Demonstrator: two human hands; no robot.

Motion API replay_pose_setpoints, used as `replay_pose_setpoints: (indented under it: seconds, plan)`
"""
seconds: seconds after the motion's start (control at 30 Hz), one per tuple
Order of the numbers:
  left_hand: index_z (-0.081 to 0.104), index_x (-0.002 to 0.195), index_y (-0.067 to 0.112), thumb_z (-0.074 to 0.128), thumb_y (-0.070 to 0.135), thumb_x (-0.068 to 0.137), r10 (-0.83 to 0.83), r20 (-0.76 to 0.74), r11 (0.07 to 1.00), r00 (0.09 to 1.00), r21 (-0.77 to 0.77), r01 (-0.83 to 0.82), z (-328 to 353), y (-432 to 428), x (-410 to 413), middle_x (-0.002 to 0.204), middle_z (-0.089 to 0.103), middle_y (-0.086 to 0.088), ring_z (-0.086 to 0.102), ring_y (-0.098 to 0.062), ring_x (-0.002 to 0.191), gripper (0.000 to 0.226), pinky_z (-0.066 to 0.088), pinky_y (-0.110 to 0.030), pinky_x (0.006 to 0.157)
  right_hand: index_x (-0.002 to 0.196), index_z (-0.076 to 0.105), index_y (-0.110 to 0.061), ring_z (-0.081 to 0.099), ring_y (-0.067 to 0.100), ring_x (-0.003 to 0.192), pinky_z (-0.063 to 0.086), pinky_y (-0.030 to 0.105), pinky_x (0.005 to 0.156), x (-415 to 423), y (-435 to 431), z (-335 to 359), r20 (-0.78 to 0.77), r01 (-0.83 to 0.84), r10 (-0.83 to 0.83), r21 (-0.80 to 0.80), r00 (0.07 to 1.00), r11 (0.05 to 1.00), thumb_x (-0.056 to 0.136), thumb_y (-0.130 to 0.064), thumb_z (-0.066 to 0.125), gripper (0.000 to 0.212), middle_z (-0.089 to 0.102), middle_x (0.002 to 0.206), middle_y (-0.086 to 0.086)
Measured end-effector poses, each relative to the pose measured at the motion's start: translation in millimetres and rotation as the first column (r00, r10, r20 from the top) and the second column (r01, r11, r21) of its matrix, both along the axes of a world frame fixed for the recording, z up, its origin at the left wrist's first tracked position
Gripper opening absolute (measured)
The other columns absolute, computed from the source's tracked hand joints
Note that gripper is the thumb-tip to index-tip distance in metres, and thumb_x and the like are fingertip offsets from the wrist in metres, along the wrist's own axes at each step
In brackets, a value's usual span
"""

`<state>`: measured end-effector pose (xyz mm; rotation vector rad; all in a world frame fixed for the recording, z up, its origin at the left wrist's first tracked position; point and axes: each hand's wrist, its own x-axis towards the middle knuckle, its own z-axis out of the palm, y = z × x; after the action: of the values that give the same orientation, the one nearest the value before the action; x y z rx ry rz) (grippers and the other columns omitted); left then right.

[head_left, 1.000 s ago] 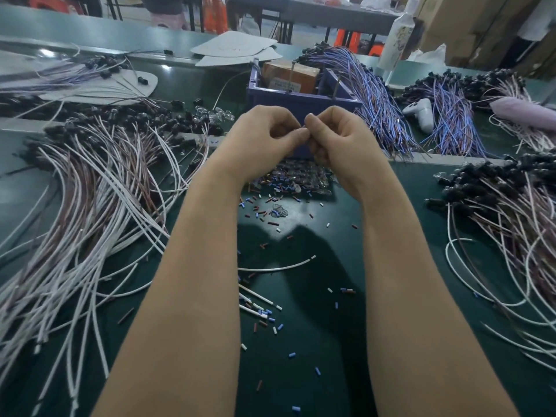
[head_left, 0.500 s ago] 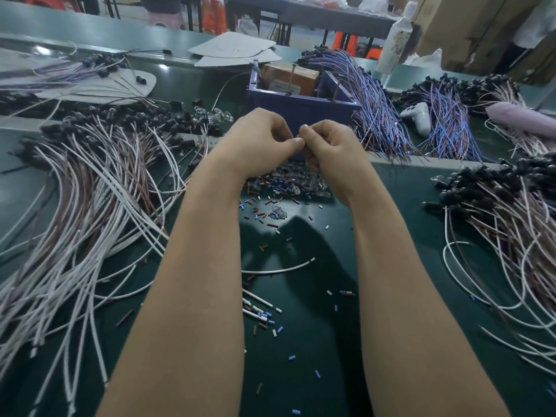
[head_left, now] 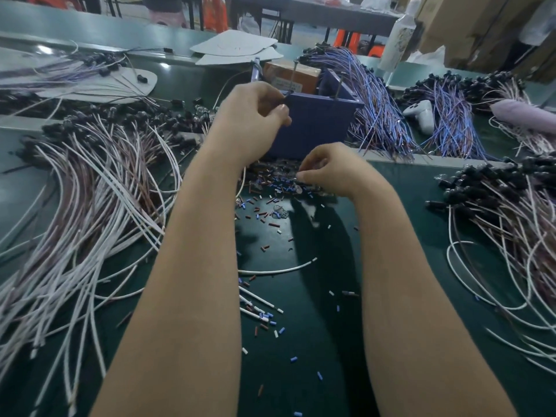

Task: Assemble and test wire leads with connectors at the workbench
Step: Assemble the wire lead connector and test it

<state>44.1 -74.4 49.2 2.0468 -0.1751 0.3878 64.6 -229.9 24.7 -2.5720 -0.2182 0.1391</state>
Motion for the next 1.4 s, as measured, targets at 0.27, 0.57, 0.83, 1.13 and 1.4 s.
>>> replay_pose_setpoints:
  seconds: [0.27, 0.57, 0.83, 1.13, 1.4]
  plan:
    - [0.062, 0.101, 0.021, 0.062, 0.016, 0.089, 0.018, 0.025, 1.000, 1.000, -0.012, -0.017, -1.8, 2.2, 2.7, 0.095, 0.066, 0.001, 0.061, -0.014, 0.090, 0.013, 0.049, -0.027, 0.085, 0.096, 0.071, -0.002, 0.058, 0.017, 0.065, 0.054, 0.029, 0.072, -13.9, 40.9, 1.5, -0.280, -0.280, 0.200, -0.285, 0.939, 0.917, 0.086, -0.031, 0.068, 0.031, 0.068, 0.077, 0.004]
    - [0.060, 0.095, 0.016, 0.062, 0.006, 0.087, -0.002, -0.002, 0.997, 1.000, -0.080, 0.002, -5.0, 4.4, 1.7, 0.097, 0.071, -0.005, 0.067, -0.015, 0.094, 0.013, 0.051, -0.032, 0.093, 0.079, 0.062, -0.014, 0.069, 0.021, 0.072, 0.058, 0.039, 0.079, -9.9, 17.5, 14.1, 0.053, -0.031, 0.015, 0.301, 0.998, 0.953, 0.088, -0.010, 0.062, 0.010, 0.072, 0.080, 0.009]
    - [0.061, 0.095, 0.016, 0.061, 0.005, 0.087, -0.026, -0.010, 0.996, 1.000, -0.083, 0.025, -6.0, 2.9, 1.9, 0.097, 0.070, -0.006, 0.067, -0.016, 0.094, 0.014, 0.051, -0.036, 0.094, 0.086, 0.068, -0.013, 0.066, 0.011, 0.070, 0.058, 0.030, 0.075, -11.0, 9.3, 36.6, 0.331, -0.138, -0.097, 0.620, 0.939, 0.772, 0.084, -0.003, 0.066, 0.011, 0.070, 0.079, 0.007]
    - [0.061, 0.095, 0.016, 0.060, 0.003, 0.086, -0.050, 0.008, 0.997, 0.999, -0.055, 0.051, -9.4, 0.5, 3.9, 0.096, 0.070, -0.005, 0.067, -0.015, 0.093, 0.016, 0.052, -0.036, 0.093, 0.084, 0.066, -0.017, 0.068, 0.022, 0.080, 0.056, 0.041, 0.080, -15.1, 13.4, 39.7, 0.403, -0.124, -0.093, 0.481, 0.911, 0.868, 0.082, -0.008, 0.068, 0.009, 0.070, 0.082, 0.008]
    - [0.060, 0.091, 0.020, 0.060, 0.003, 0.085, -0.065, 0.035, 0.997, 0.997, -0.027, 0.066, -11.1, -1.0, 4.7, 0.093, 0.070, -0.001, 0.067, -0.014, 0.090, 0.018, 0.052, -0.034, 0.092, 0.085, 0.064, -0.016, 0.067, 0.020, 0.081, 0.056, 0.040, 0.080, -15.9, 12.1, 41.6, 0.437, -0.093, -0.094, 0.388, 0.894, 0.917, 0.084, -0.012, 0.066, 0.005, 0.069, 0.084, 0.007]
